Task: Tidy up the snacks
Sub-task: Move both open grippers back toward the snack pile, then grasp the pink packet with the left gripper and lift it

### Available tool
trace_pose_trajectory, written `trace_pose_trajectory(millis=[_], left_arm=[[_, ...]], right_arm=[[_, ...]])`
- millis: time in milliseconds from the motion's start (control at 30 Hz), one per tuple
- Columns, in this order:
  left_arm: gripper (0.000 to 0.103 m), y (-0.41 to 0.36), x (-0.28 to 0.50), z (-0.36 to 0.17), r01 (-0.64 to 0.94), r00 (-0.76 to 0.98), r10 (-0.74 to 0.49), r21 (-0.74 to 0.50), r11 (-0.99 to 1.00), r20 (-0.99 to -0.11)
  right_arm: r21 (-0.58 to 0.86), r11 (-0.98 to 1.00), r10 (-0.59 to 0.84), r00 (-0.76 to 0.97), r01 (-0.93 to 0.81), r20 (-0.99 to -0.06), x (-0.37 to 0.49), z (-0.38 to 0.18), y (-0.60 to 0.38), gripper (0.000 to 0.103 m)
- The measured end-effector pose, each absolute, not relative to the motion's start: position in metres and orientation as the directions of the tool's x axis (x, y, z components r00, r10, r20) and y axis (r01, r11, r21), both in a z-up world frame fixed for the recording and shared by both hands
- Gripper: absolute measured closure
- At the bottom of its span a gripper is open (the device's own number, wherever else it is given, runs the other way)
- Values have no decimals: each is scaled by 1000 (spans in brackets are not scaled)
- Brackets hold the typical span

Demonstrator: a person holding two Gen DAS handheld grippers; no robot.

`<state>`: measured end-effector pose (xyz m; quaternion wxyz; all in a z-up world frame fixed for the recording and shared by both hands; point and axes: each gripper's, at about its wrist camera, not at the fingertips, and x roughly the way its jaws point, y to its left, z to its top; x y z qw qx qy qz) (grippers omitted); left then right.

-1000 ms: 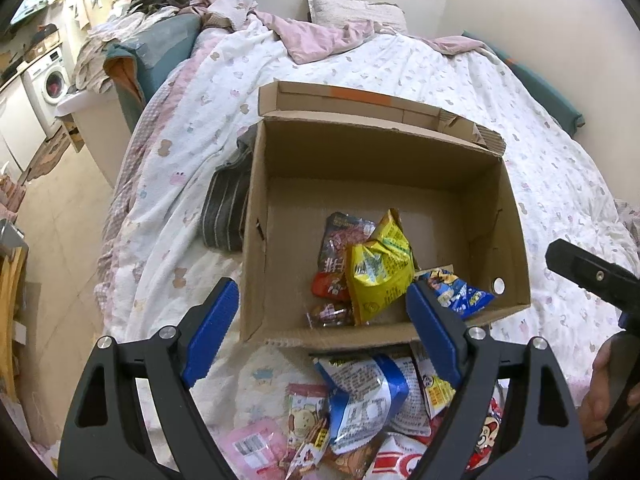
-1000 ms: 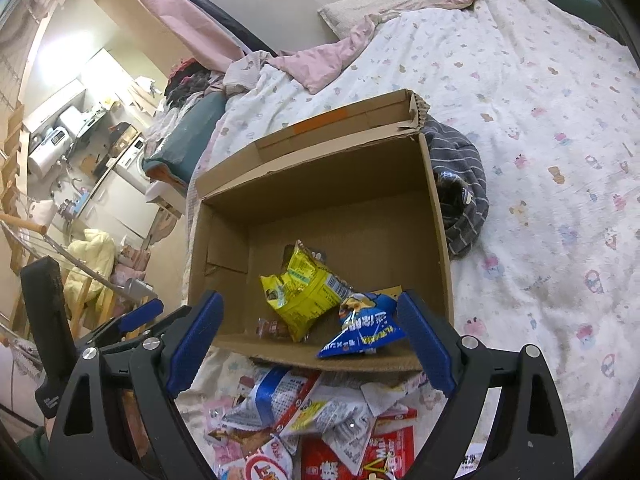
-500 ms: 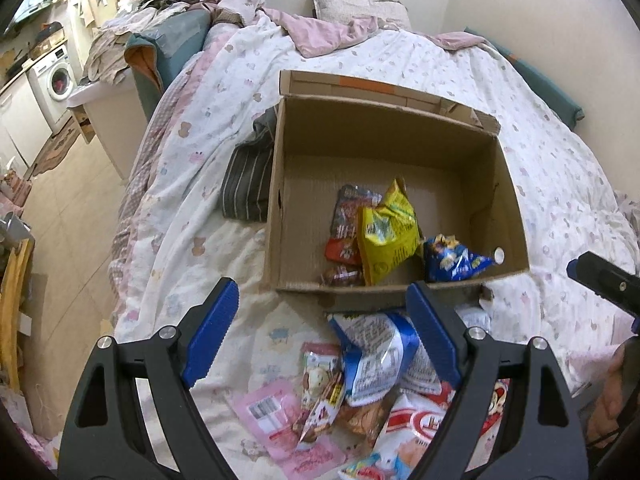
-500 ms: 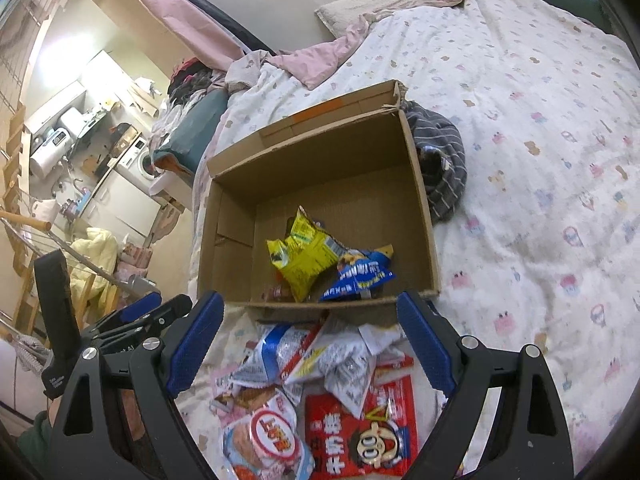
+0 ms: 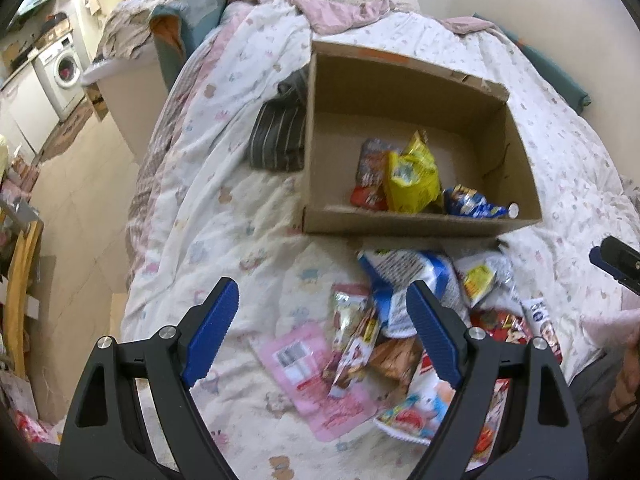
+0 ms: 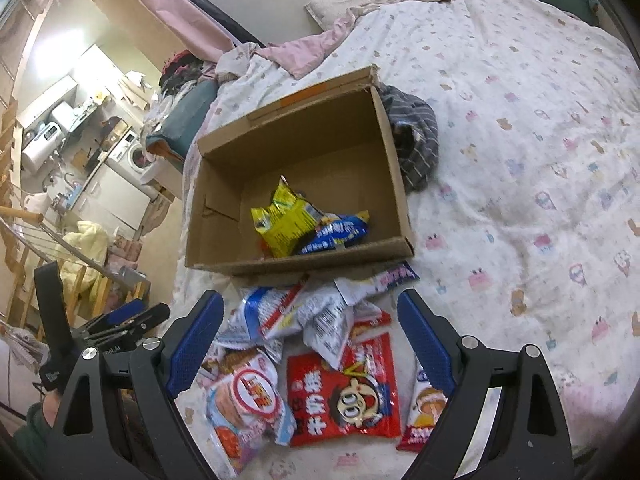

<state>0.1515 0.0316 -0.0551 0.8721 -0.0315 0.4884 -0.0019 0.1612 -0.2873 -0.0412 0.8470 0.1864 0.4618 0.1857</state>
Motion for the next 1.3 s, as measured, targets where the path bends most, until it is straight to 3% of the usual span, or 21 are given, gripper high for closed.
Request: trace_pose_trajectory(millis=[167, 300, 500, 567, 633, 967, 1067, 1200, 1233, 1267, 1300], left_arm=[[19, 61, 149, -77, -158, 446, 16, -61, 986, -895], [20, 79, 151, -100, -228, 352, -53, -141, 963, -935], [37, 79, 153, -122, -245, 270, -98, -166, 955, -958], [54, 78, 156, -139, -275, 216, -97, -156, 949, -971], [59, 74, 157, -159, -290, 136, -126, -161, 943, -983], [54, 37, 163, -181, -228, 86, -91, -109, 968, -992], [68, 32, 160, -175, -184, 113, -57, -78, 980, -992], [78, 33, 156, -168, -164, 129, -69, -90, 982, -989], [84, 31, 152, -165, -156, 133, -72, -92, 983, -989], [99, 32, 151, -162, -145, 142, -66, -86, 986, -988], [99, 33, 148, -158, -141, 147, -58, -79, 987, -988]], right_arm=[[489, 864, 478, 492, -116, -728, 153, -50, -295, 12], [488, 867, 470, 487, -100, -736, 154, -54, -300, 12], [497, 863, 474, 478, -87, -739, 156, -58, -299, 12], [494, 864, 476, 476, -97, -739, 156, -57, -296, 12], [489, 866, 477, 473, -106, -741, 157, -57, -292, 12], [487, 867, 477, 470, -110, -743, 159, -59, -291, 12], [489, 866, 477, 473, -106, -741, 159, -59, -292, 12], [486, 869, 467, 469, -89, -749, 160, -62, -294, 12], [486, 870, 466, 467, -86, -751, 161, -63, -295, 12], [487, 870, 465, 465, -82, -753, 161, -64, -295, 12], [487, 870, 464, 465, -80, -754, 161, -64, -295, 12]])
